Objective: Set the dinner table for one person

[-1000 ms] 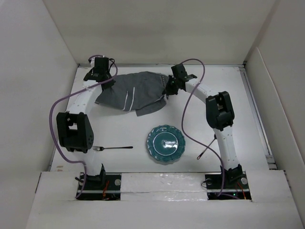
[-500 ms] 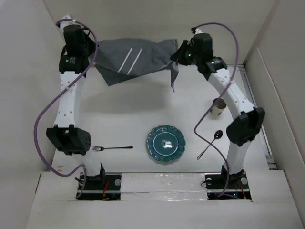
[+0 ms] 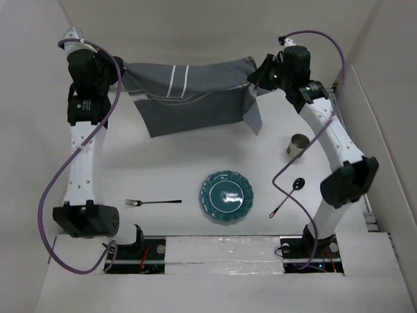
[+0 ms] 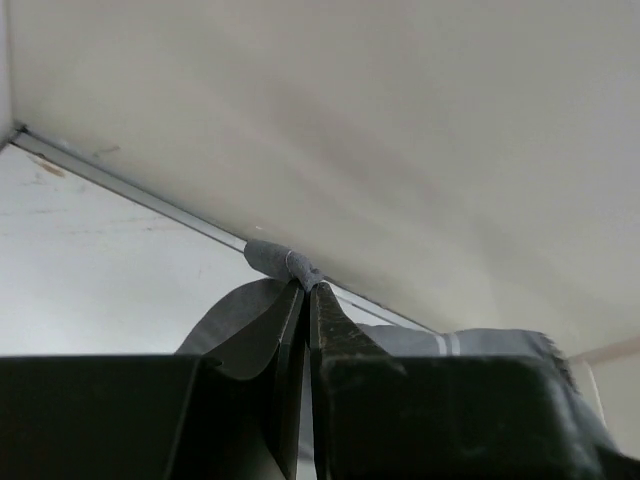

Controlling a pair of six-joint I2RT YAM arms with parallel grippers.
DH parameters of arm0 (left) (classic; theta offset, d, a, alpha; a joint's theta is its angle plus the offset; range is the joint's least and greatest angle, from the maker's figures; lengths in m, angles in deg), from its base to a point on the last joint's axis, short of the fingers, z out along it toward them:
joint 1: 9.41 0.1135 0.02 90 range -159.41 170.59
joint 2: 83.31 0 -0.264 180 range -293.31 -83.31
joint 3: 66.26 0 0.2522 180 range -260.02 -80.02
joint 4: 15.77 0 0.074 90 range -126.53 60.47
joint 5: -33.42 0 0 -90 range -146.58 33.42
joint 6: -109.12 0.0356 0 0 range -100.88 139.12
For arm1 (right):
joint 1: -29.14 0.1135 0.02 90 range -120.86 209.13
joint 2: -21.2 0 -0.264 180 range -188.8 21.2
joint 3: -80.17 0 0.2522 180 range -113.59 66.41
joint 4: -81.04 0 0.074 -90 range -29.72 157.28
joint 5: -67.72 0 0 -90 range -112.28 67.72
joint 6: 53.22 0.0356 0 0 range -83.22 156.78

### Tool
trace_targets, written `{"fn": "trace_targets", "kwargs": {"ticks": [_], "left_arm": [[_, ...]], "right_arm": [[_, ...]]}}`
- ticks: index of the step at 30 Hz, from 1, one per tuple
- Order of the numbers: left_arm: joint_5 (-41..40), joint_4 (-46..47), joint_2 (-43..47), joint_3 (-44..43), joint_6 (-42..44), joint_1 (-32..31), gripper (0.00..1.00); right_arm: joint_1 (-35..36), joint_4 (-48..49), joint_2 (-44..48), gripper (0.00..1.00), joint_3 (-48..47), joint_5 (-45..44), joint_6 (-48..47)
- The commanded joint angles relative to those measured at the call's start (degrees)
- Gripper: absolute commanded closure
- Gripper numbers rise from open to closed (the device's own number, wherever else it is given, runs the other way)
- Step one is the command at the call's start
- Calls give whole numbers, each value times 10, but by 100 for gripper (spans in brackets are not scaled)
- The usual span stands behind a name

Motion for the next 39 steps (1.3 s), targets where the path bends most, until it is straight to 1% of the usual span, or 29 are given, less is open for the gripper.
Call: {"fn": "trace_targets", "kwargs": {"ticks": [1, 3, 5, 6, 8, 10, 12, 13, 14, 15, 16, 17, 18, 19, 20, 21, 22, 23, 26, 27, 29, 30, 31, 32, 33, 35, 37, 38, 39], "left_arm": [[36, 47, -53, -15, -18, 1, 100], [61, 38, -104, -46, -26, 1, 100], [81, 37, -138, -97, -49, 1, 100], [85, 37, -147, -97, -49, 1, 100], [92, 39, -159, -135, -63, 1, 100], [94, 38, -170, -175, -70, 1, 100], [89, 39, -169, -196, -74, 1, 100], [81, 43, -162, -195, -73, 1, 100], [72, 49, -151, -180, -72, 1, 100], [46, 62, -114, -156, -67, 1, 100], [31, 101, -91, -79, -64, 1, 100], [16, 122, -63, -26, -62, 1, 100], [1, 152, -7, 28, -58, 1, 100], [-22, 187, 18, 137, -50, 1, 100], [-32, 197, 40, 187, -50, 1, 100], [-32, 203, 68, 229, -55, 1, 100], [-27, 216, 75, 310, -61, 6, 100], [-19, 226, 78, 350, -61, 6, 100], [13, 253, 77, 458, -86, 6, 100], [17, 257, 71, 473, -91, 6, 100], [22, 254, 60, 493, -92, 6, 100], [21, 247, 50, 494, -91, 6, 100], [21, 235, 47, 491, -90, 6, 100], [21, 231, 43, 491, -84, 6, 100], [21, 227, 40, 489, -83, 6, 100], [20, 220, 42, 491, -78, 6, 100], [18, 219, 49, 494, -72, 6, 100], [20, 219, 52, 494, -69, 6, 100], [22, 217, 54, 493, -67, 6, 100]], "right_arm": [[-14, 4, -98, 100, -80, -3, -10], [-20, -13, -143, 100, -142, -3, -5], [-25, -51, -217, 100, -282, 14, 8], [-25, -51, -218, 100, -283, 14, 10], [-25, -53, -234, 100, -348, 25, 13], [-25, -25, -223, 100, -350, 32, 15], [-25, -1, -182, 100, -314, 36, 3], [-25, 45, -158, 100, -279, 41, -3], [-18, 71, -128, 100, -179, 42, -8], [-18, 104, -51, 100, -111, 41, -20], [1, 177, -7, 100, -35, 36, -30], [12, 213, 34, 100, 46, 20, -35], [23, 235, 112, 98, 206, 1, -38], [46, 279, 142, 84, 279, -20, -38], [55, 282, 163, 66, 344, -29, -38], [62, 274, 174, 38, 435, -45, -11], [62, 248, 182, 30, 465, -46, 1], [62, 223, 182, 26, 481, -39, 11], [51, 173, 182, 24, 487, -58, 35], [45, 167, 182, 26, 478, -59, 31], [36, 132, 156, 38, 429, -62, 28], [29, 116, 143, 64, 410, -66, 27], [28, 83, 126, 84, 392, -79, 28], [23, 66, 93, 97, 361, -81, 28], [23, 57, 77, 100, 347, -81, 30], [23, 27, 50, 100, 324, -78, 32], [35, 18, 29, 80, 328, -89, 38], [36, 20, 26, 67, 334, -91, 39], [36, 21, 23, 49, 346, -91, 44]]}}
